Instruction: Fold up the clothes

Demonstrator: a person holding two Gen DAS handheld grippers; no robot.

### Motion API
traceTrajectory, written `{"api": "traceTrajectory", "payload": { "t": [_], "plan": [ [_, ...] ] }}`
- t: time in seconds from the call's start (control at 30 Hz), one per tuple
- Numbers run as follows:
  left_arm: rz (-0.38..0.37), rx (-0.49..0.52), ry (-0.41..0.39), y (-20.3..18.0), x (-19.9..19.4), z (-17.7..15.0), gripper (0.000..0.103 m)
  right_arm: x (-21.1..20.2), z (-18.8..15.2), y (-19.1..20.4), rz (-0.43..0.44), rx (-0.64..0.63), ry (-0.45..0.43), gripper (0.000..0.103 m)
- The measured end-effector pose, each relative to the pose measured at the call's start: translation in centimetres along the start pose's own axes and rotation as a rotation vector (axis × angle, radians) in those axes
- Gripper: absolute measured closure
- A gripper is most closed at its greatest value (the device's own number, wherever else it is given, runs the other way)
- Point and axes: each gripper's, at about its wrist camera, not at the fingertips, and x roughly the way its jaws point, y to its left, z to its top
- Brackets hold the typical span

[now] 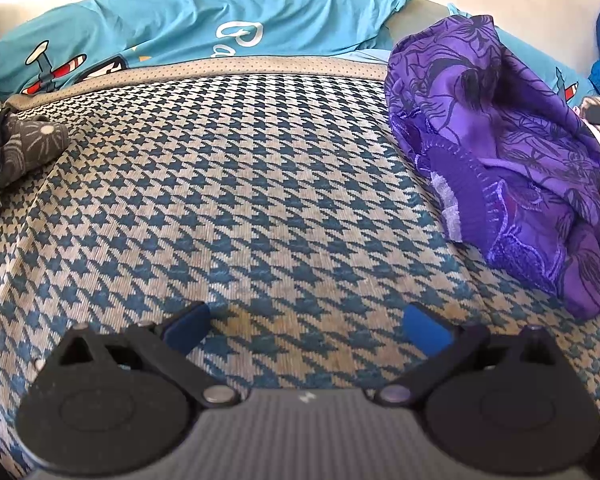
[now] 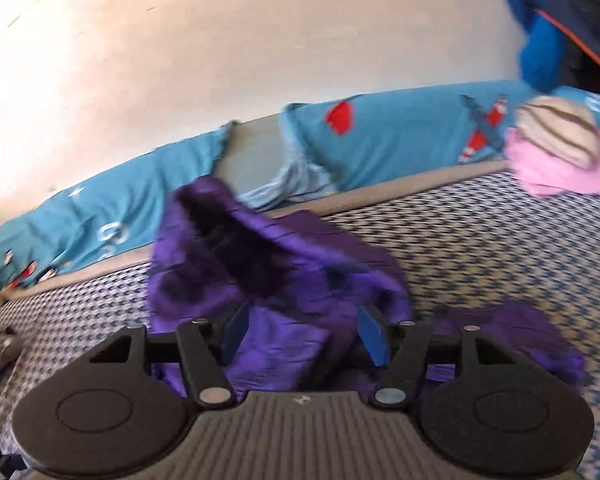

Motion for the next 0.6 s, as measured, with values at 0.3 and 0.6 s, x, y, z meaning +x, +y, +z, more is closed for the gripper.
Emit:
{"api": "traceTrajectory", "payload": {
  "t": [0.3,0.6],
  "plan": [
    [-0.010,-0.026,-0.001,0.3,0.1,0.2,0.000,3.7,-0.2,4.8,0.101,-0.149,0.034,0.027],
    [-0.008,-0.044,0.002,0.3,0.2,0.4,0.000,6.7,-0.7,7.8,0.168,-0.208,0.089,0.014]
  ]
}}
